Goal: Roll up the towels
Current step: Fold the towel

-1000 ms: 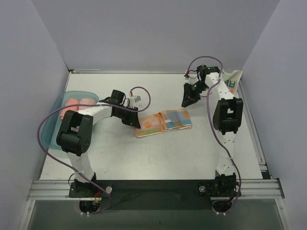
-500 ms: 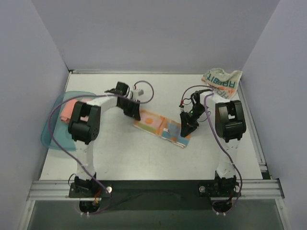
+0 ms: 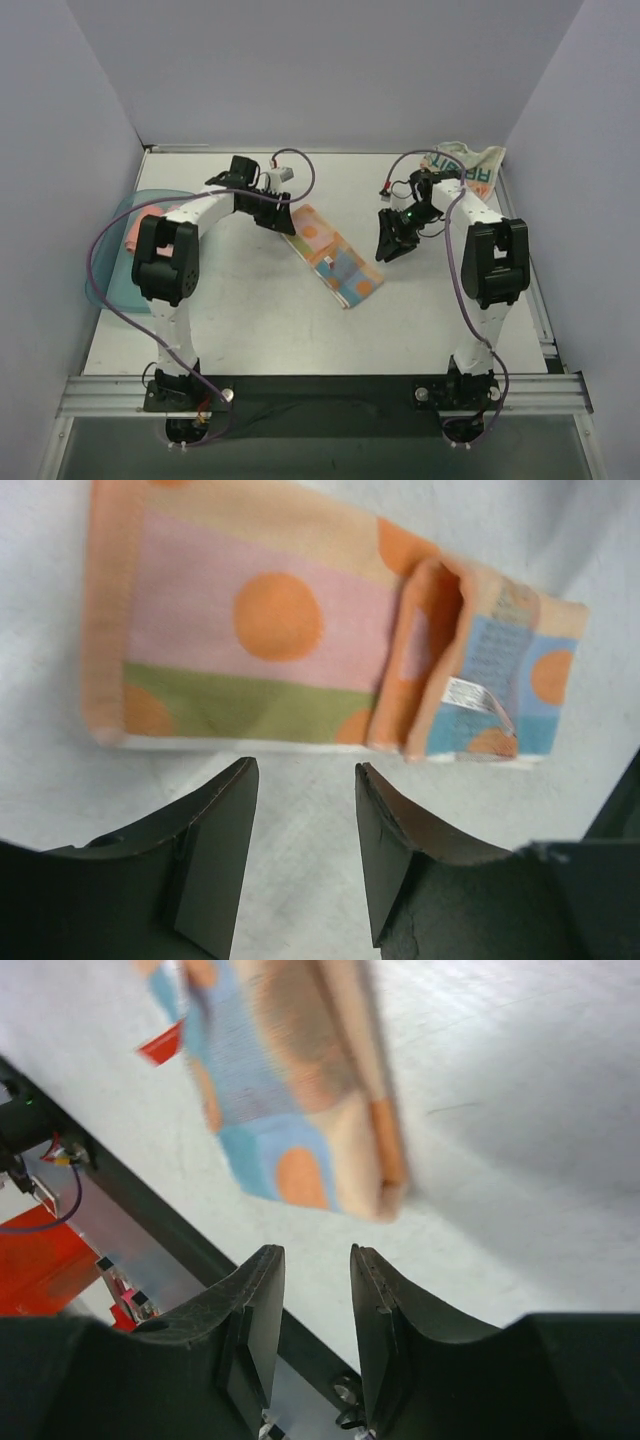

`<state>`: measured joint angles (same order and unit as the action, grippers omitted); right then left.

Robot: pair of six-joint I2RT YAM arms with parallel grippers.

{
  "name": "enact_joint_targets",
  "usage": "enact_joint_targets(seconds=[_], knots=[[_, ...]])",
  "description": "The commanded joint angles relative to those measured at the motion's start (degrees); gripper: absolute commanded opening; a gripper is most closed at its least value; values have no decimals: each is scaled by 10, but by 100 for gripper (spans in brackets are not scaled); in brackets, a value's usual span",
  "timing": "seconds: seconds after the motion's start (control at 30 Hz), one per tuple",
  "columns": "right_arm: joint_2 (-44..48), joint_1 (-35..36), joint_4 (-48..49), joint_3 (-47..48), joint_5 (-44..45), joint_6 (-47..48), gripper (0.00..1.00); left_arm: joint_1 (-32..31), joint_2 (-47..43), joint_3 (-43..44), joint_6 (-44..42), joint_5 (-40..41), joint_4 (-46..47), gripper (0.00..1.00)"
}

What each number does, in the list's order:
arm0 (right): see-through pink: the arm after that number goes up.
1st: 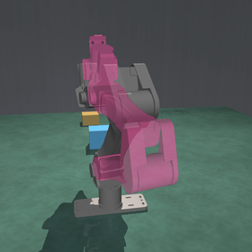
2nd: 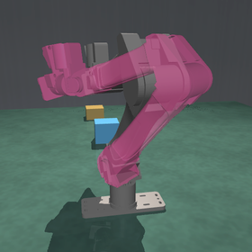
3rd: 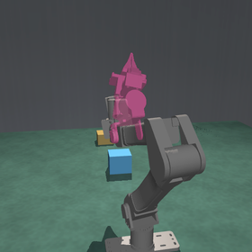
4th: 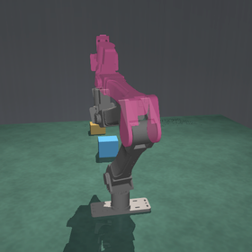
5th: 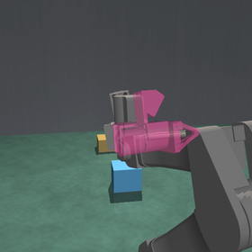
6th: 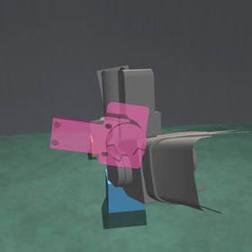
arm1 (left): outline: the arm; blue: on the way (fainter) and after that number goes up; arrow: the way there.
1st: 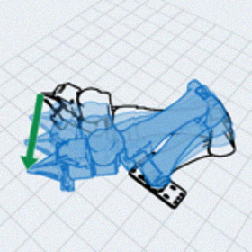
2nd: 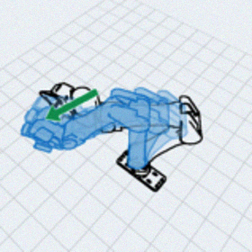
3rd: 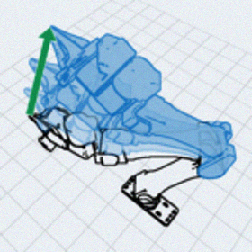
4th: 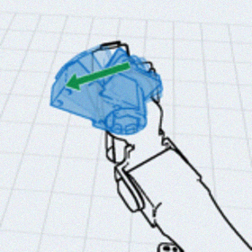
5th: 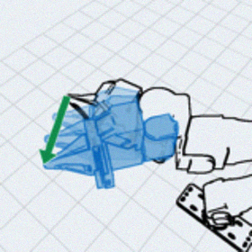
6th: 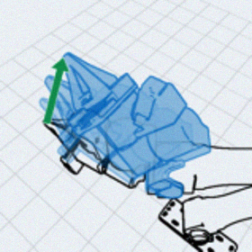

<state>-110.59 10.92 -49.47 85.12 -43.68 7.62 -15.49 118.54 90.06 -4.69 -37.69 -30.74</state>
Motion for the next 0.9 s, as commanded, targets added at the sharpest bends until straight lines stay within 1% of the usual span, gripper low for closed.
enact_joint_targets(seconds=[0.0, 0.13, 0.17, 0.3, 0.33, 0.4, 0.43, 0.5, 0.53, 0.6, 0.63, 0.67, 0.73, 0.77, 0.8, 0.87], knots=[[-66, 2, 0, 11, 45, -3, 33, -16, -49, -56, 28, -38, 40, 54], [-98, 11, 14, -3, 37, -8, 30, -27, -25, -64, 38, -36, 52, 51], [-101, 14, 18, -9, 36, -8, 27, -27, -19, -61, 42, -37, 56, 51], [-102, 31, 33, -49, 13, -20, 20, -27, 19, -32, 43, -26, 66, 46], [-100, 44, 39, -56, 8, -26, 19, -27, 36, -26, 43, -20, 67, 44], [-95, 59, 43, -82, -18, -32, 14, -26, 56, -5, 43, -12, 68, 43], [-94, 77, 48, -93, -35, -40, 11, -25, 76, 18, 43, -8, 68, 42], [-88, 96, 50, -117, -80, -44, 11, -24, 96, 38, 43, -1, 63, 39], [-83, 104, 49, -123, -89, -44, 12, -23, 110, 55, 44, 2, 60, 39], [-64, 120, 48, -139, -100, -39, 20, -20, 121, 66, 44, 5, 52, 38], [-55, 120, 43, -143, -110, -38, 29, -18, 122, 69, 43, 4, 51, 38], [-39, 113, 39, -145, -110, -33, 34, -16, 121, 67, 42, -1, 50, 38], [-18, 100, 25, -139, -97, -29, 39, -10, 110, 64, 36, -19, 50, 39], [3, 80, 24, -137, -99, -29, 39, -7, 103, 60, 34, -30, 50, 41], [14, 69, 25, -122, -99, -31, 39, -5, 87, 57, 31, -50, 49, 46], [37, 46, 26, -98, -98, -38, 39, -3, 60, 35, 22, -69, 58, 50]])
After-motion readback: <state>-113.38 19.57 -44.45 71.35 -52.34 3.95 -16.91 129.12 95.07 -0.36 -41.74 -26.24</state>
